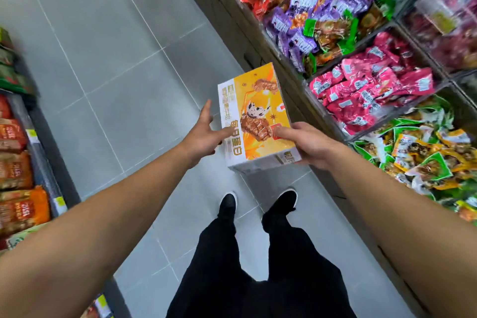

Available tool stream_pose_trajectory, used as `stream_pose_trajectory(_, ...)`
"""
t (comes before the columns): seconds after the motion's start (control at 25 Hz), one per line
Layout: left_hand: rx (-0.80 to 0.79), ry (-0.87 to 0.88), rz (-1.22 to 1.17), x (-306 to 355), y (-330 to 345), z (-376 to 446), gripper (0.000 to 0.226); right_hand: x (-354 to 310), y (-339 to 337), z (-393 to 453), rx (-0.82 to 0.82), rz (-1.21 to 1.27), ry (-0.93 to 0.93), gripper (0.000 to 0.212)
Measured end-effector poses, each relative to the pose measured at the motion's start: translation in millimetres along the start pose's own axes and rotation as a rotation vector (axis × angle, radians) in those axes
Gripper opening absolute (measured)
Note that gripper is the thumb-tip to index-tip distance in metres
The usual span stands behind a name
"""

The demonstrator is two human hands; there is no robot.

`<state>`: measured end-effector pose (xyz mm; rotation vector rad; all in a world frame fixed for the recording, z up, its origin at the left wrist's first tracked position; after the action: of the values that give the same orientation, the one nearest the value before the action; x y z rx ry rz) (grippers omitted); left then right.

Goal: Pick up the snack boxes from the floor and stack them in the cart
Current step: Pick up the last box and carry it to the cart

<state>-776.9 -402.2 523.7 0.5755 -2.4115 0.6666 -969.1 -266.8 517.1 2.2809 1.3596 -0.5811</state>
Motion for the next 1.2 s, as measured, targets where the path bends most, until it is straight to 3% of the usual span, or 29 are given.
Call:
stream_pose_trajectory(0.12, 0.083, 0.218, 0.342, 32, -23, -24, 0.109, -17, -8, -49, 0.244, -0.5, -0.179, 0.102)
stream_pose_trajectory(0.24, 0.026, 0.514, 0.724, 63, -13, -47, 0.117, -12, 4, -102, 0.356, -0.895, -0.267, 0.115)
stream_pose_trajectory(0.36, -0.127, 0.694, 1.088, 66, 12, -60, 0.127, 17, 17, -150, 0.392, -1.012, -0.297, 0.118)
stream_pose_trajectory(0.48, -0.312, 0.768, 1.356, 52, 45, -73, 0.137, 58, 19, -204, 0.442, -0.945, -0.314, 0.122)
stream_pose_trajectory(0.6, -0.417, 0.882, 1.413, 51, 90, -107, 0.138, 107, 17, -262, 0.527, -0.882, -0.342, 0.123)
stream_pose_trajectory(0.8, -0.525, 1.146, 1.4, 59, 186, -184, 0.098, 205, 0, -352, 0.737, -0.687, -0.308, 0.127)
stream_pose_trajectory(0.96, -0.652, 1.293, 1.418, 31, 293, -292, 0.083, 350, -11, -455, 1.055, -0.225, -0.307, 0.131)
stream_pose_trajectory(1.08, -0.726, 1.379, 1.393, -7, 360, -383, 0.093, 463, -4, -526, 1.201, 0.146, -0.323, 0.131)
stream_pose_trajectory(1.2, -0.789, 1.501, 1.368, -54, 427, -484, 0.09, 567, 4, -602, 1.277, 0.219, -0.293, 0.124)
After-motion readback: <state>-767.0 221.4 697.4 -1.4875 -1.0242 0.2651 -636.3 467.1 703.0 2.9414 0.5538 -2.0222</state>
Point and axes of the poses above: each hand's wrist, its own z-axis towards the middle knuckle, its own y-axis out of the palm, x = y × z, the point moved 6 cm from there along z, towards the middle knuckle, and after that the axes turned 12 degrees about z, right-handed, at the moved point
